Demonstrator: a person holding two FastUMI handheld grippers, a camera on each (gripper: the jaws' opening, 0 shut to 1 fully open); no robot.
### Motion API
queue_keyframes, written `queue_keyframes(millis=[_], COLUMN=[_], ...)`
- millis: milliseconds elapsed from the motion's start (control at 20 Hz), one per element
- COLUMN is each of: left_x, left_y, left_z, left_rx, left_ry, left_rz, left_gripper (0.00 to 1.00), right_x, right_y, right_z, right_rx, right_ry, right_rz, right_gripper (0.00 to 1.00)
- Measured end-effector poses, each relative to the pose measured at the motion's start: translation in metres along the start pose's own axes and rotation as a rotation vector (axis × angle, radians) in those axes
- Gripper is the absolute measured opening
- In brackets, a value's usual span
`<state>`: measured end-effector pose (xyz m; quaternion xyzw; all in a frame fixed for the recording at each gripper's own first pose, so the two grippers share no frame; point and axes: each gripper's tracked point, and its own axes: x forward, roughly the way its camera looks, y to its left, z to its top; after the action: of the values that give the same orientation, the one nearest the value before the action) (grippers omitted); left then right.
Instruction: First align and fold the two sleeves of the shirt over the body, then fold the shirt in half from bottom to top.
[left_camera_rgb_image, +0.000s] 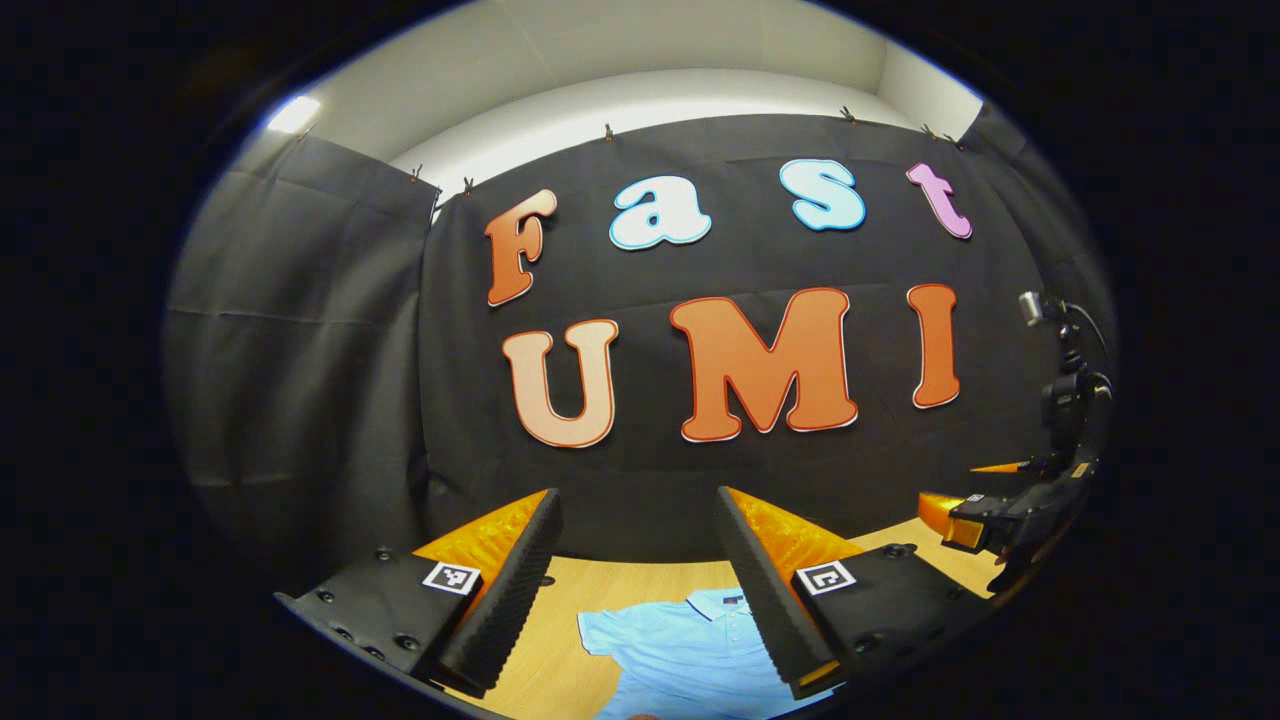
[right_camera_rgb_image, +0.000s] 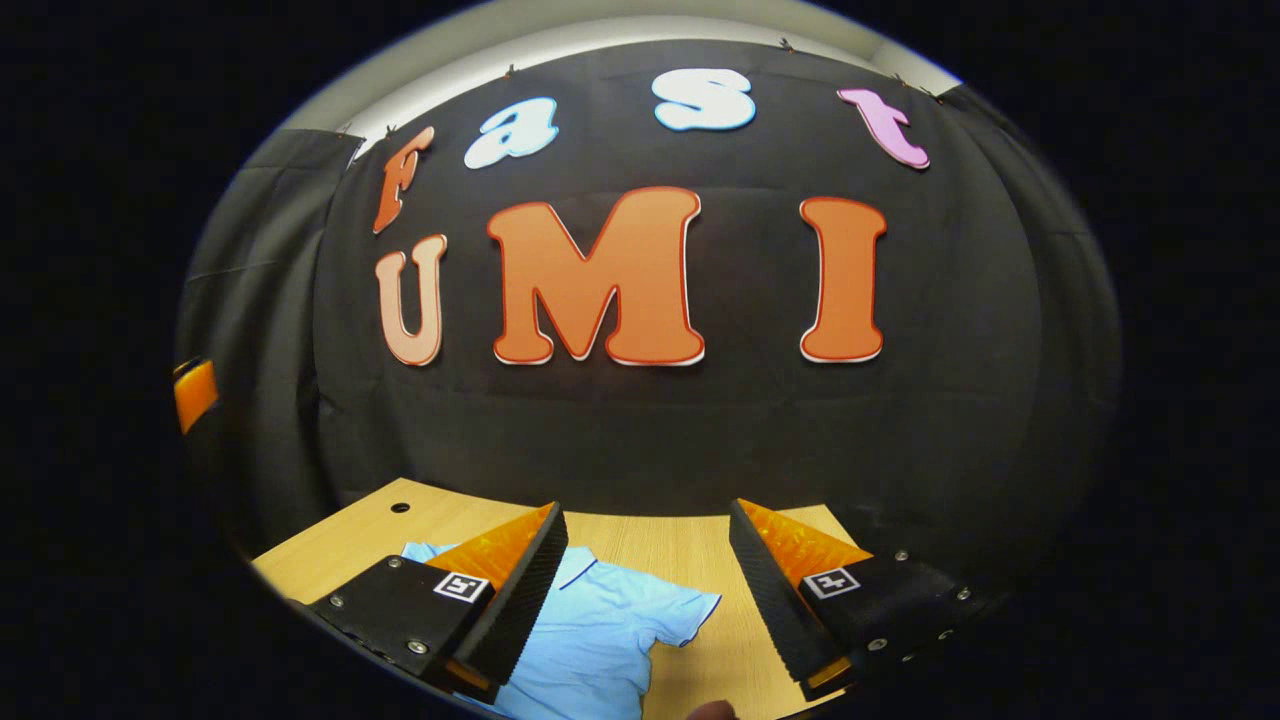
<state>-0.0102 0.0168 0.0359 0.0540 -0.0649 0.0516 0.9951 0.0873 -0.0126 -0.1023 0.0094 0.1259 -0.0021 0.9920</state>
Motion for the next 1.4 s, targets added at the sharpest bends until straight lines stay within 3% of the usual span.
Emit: queue_keyframes(millis=[300, 650, 950, 1200, 1400], left_x=[0.028, 0.057, 0.063, 0.057, 0.051], left_y=[0.016, 0.012, 0.031, 0.052, 0.052], left_z=[-0.016, -0.056, -0.081, -0.09, -0.095], left_rx=[0.001, -0.061, -0.079, -0.001, 0.017], left_ry=[0.028, 0.126, 0.185, 0.194, 0.192], left_rz=[0.014, -0.014, 0.021, 0.078, 0.078], left_gripper=[1.0, 1.0, 1.0, 1.0, 1.0], right_x=[0.048, 0.088, 0.116, 0.132, 0.139], right_y=[0.0, -0.01, -0.027, -0.039, -0.046], right_z=[-0.047, -0.124, -0.17, -0.207, -0.244], right_rx=[0.0, 0.044, 0.068, 0.122, 0.155], right_ry=[0.147, 0.426, 0.596, 0.737, 0.861], right_rz=[-0.024, -0.039, -0.089, -0.119, -0.145], right_gripper=[0.98, 0.99, 0.98, 0.98, 0.95])
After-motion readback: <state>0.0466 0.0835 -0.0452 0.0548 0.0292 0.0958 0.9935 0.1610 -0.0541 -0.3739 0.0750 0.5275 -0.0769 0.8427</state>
